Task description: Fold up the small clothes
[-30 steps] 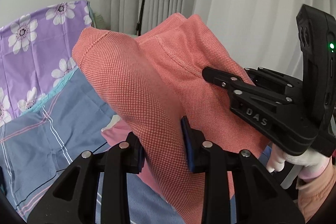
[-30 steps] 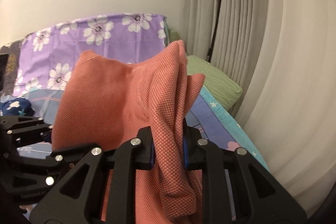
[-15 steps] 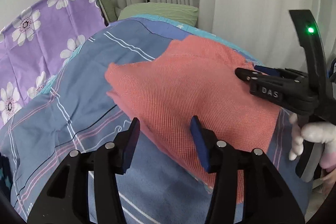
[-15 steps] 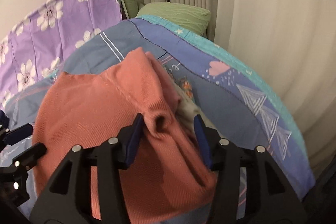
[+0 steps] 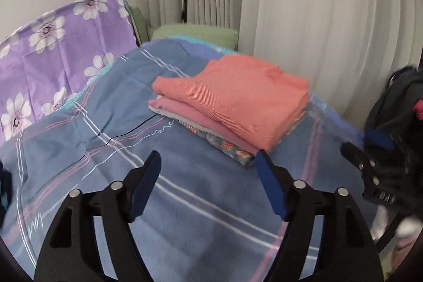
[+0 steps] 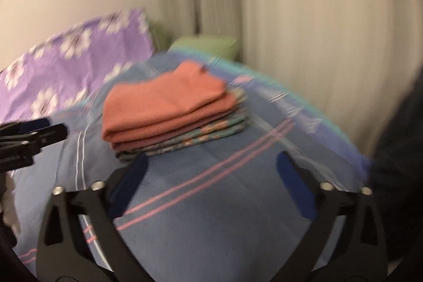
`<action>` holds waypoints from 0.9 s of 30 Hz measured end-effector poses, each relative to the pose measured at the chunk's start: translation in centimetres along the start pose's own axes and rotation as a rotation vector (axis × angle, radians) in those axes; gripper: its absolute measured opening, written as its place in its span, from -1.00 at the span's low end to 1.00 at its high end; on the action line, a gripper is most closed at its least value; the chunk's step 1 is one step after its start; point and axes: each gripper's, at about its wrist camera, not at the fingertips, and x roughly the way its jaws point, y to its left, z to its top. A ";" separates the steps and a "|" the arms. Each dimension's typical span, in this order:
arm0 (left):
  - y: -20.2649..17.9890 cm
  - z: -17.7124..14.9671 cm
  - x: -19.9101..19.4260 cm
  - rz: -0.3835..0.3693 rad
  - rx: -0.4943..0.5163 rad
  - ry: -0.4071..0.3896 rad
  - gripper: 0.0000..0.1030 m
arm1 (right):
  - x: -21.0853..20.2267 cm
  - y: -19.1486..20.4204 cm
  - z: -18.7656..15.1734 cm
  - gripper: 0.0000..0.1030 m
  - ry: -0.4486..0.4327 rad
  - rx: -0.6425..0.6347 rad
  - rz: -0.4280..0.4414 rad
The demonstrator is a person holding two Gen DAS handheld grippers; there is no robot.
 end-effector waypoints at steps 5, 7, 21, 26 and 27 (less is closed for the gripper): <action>-0.7 -1.1 -5.4 -0.028 -0.040 -0.082 0.70 | -5.4 -0.6 -0.6 0.96 -0.004 0.072 0.016; -1.2 -1.6 -7.7 -0.016 -0.038 -0.122 0.84 | -7.7 -0.1 -0.2 0.96 -0.010 0.048 0.048; -2.0 -5.9 -19.5 0.198 -0.121 -0.179 0.97 | -16.1 4.8 0.9 0.96 0.001 -0.041 0.138; -1.0 -7.7 -22.3 0.239 -0.160 -0.167 0.97 | -17.5 6.6 -0.1 0.96 0.042 -0.068 0.154; -0.9 -8.0 -22.7 0.249 -0.161 -0.168 0.97 | -17.9 7.0 -0.3 0.96 0.051 -0.073 0.160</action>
